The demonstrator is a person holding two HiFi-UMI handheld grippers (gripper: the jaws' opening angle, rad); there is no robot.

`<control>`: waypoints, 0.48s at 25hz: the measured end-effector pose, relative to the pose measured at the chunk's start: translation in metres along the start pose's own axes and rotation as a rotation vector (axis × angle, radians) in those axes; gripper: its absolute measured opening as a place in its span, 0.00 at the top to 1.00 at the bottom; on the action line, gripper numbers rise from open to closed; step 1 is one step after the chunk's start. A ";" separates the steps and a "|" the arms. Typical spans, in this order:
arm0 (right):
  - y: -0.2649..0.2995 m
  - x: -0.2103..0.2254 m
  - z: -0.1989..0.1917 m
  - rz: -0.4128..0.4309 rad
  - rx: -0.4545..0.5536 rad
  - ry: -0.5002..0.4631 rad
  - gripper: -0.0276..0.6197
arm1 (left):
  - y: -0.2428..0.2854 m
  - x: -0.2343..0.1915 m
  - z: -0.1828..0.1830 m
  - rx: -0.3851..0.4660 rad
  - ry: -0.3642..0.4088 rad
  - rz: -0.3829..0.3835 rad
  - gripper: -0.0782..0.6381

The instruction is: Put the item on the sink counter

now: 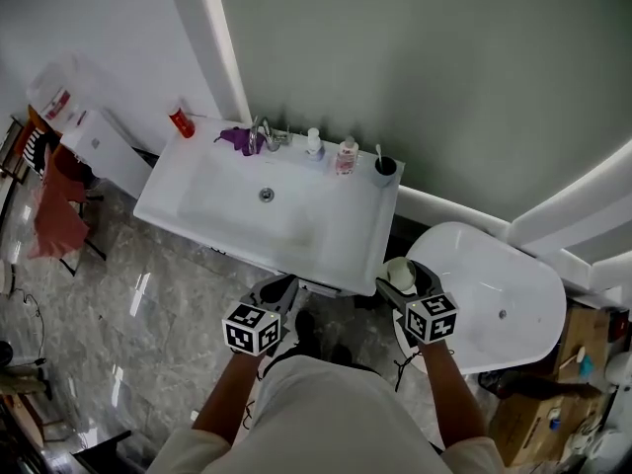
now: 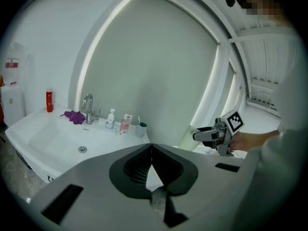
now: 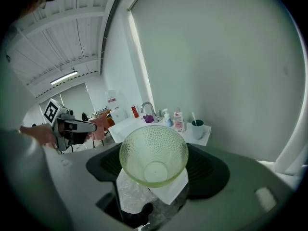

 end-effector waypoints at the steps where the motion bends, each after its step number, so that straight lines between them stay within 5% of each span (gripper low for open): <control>1: 0.007 0.001 0.001 -0.012 -0.005 -0.005 0.34 | 0.004 -0.006 0.000 -0.007 0.004 -0.008 0.88; 12: 0.077 0.010 0.003 -0.125 -0.041 -0.012 0.34 | 0.034 -0.065 -0.014 -0.079 0.015 -0.096 0.88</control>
Point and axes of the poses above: the fingertips, and each gripper's own axes: y forward along the fingers, x to its right, z out of its top, the point moved 5 cm from there along -y, backward along the fingers, and after that the axes turned 15 degrees about y, right-handed, at the moved point
